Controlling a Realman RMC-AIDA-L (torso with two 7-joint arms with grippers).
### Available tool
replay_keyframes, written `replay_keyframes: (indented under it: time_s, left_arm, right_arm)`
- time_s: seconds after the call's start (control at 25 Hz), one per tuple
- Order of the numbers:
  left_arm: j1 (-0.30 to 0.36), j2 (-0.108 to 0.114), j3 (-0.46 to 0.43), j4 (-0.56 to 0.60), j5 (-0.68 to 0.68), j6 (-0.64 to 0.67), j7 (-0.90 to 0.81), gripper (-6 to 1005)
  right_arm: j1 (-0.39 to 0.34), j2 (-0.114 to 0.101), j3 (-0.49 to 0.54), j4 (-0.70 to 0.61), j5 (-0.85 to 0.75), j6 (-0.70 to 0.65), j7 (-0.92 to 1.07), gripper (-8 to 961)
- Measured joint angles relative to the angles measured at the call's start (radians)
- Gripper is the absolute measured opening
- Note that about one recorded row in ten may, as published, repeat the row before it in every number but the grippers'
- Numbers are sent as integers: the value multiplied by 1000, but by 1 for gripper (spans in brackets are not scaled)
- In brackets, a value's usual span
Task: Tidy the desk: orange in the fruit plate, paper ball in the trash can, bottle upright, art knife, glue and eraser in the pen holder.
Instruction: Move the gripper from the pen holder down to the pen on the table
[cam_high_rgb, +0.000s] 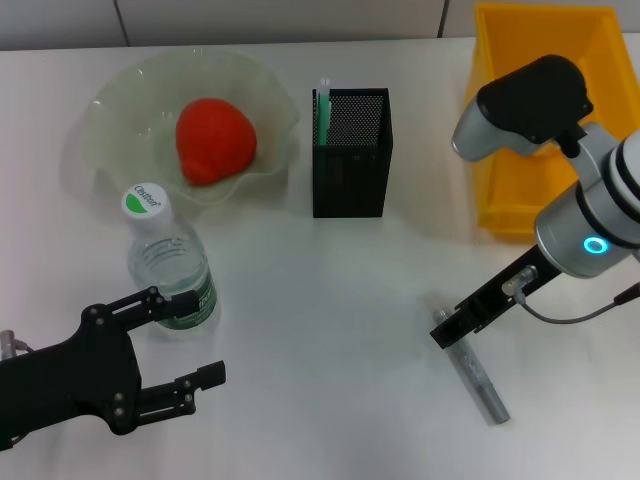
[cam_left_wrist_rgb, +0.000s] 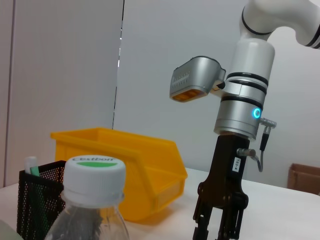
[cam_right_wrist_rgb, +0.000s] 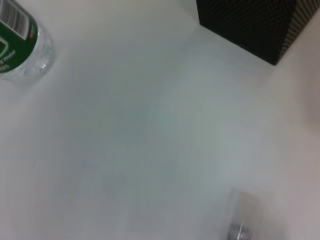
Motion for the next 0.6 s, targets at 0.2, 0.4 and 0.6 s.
replay_keyframes:
  time_s: [0.2, 0.4, 0.6]
  left_arm:
    - [-1, 0, -1, 0, 0, 0, 0, 783]
    - [-1, 0, -5, 0, 0, -2, 0, 783]
    - [-2, 0, -6, 0, 0, -2, 0, 783]
  right_arm:
    - [27, 2, -17, 40, 0, 7, 0, 609]
    - [55, 2, -40, 92, 0, 19, 1, 524]
    - [67, 2, -42, 108, -2, 22, 1, 411]
